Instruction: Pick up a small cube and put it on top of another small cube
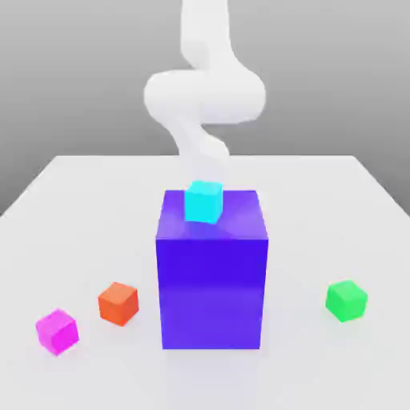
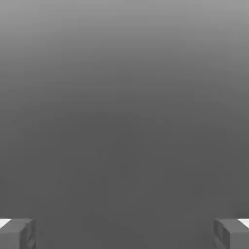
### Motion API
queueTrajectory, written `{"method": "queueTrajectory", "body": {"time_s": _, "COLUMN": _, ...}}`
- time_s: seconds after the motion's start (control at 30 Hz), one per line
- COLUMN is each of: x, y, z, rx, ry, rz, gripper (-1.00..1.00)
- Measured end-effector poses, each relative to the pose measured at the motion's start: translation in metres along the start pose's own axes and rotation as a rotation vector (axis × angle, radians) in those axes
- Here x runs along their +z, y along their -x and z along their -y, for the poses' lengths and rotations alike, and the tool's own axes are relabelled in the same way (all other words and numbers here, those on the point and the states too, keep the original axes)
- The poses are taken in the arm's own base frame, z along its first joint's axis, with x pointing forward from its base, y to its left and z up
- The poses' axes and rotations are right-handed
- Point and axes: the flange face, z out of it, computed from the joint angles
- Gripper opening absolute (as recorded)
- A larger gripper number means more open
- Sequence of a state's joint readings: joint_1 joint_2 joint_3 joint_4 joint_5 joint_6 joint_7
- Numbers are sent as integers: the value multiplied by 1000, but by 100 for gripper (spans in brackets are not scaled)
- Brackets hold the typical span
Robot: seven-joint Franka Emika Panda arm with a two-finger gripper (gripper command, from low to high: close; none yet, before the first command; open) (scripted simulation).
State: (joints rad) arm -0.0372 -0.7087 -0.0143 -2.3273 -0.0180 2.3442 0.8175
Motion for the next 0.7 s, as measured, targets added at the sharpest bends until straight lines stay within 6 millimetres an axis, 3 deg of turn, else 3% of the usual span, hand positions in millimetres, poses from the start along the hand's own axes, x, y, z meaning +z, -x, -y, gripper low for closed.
{"method": "queueTrajectory", "body": {"time_s": 0.17, "x": 106, "y": -21, "z": -51, "rx": 101, "ry": 159, "rz": 54, "gripper": 0}}
{"method": "queueTrajectory", "body": {"time_s": 0.37, "x": 212, "y": -26, "z": -141, "rx": 231, "ry": 331, "rz": 127, "gripper": 0}}
{"method": "queueTrajectory", "body": {"time_s": 0.53, "x": 281, "y": -12, "z": -232, "rx": 349, "ry": 462, "rz": 198, "gripper": 0}}
{"method": "queueTrajectory", "body": {"time_s": 0.7, "x": 328, "y": 19, "z": -333, "rx": 490, "ry": 585, "rz": 271, "gripper": 0}}
